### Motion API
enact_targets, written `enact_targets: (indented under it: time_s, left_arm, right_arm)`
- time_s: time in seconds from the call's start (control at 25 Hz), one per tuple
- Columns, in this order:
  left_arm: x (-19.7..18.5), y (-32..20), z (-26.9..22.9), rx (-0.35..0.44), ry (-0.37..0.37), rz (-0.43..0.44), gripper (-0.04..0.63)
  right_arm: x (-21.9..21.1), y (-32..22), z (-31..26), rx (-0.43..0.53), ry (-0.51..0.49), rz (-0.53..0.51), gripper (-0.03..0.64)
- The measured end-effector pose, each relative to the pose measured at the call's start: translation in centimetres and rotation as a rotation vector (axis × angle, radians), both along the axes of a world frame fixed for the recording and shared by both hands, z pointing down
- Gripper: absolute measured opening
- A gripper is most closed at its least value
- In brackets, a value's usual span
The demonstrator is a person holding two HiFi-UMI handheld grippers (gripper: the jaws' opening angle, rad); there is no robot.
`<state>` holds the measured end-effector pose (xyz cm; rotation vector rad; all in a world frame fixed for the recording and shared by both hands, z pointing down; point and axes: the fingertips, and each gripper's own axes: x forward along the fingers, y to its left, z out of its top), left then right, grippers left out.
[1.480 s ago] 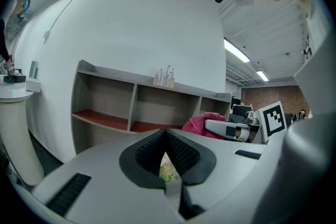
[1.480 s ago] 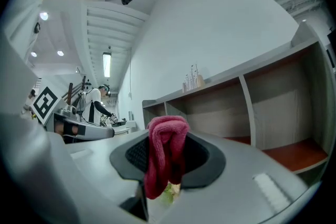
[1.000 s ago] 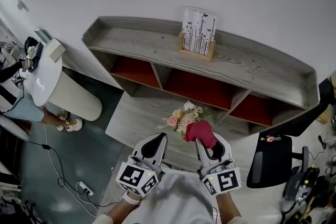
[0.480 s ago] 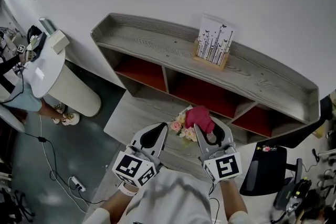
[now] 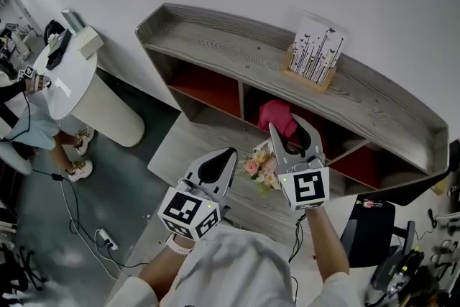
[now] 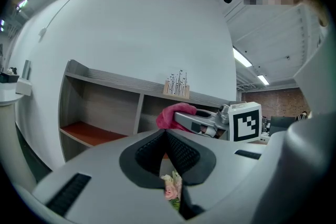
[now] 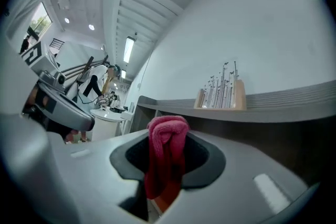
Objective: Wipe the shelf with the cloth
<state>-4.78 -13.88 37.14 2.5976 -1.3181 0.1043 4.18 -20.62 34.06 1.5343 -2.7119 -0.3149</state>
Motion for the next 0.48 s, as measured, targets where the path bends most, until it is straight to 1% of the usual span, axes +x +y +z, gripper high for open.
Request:
enact_targets:
  time_s: [0.12,0.16,0.32,0.4,0.48]
  left_arm:
    - [-0.3,-0.4,0.3,-0.004,-0.004,-0.009,0.006]
    - [-0.4,-0.5,0.4,-0.008,-0.004,-0.013,0.006]
    - [-0.9,-0.3,1.0,-0.029,-0.002,-0.025,0.006]
    - [-1.2,-0.2,1.2,-0.036,-0.005,-0.028,0.006]
    - [-1.6,-0.1,1.4,-0.044,-0.007,-0.031,0.006]
  right_arm:
    - [-1.4,-1.3,-0.5,0.025,0.017,-0.047,0.130]
    - [-1.9,-1.8,-0.5,0.024,0.008,-0.067,0.130]
    - [-3.6,-3.7,-0.1,0.011,-0.082,-0.137,0.130]
    - [-4.1,-4.9,0.1,0.025,-0.090,-0.137,0.130]
    - [-4.5,-5.8,-0.1,0.060,-0.081,-0.126,0.130]
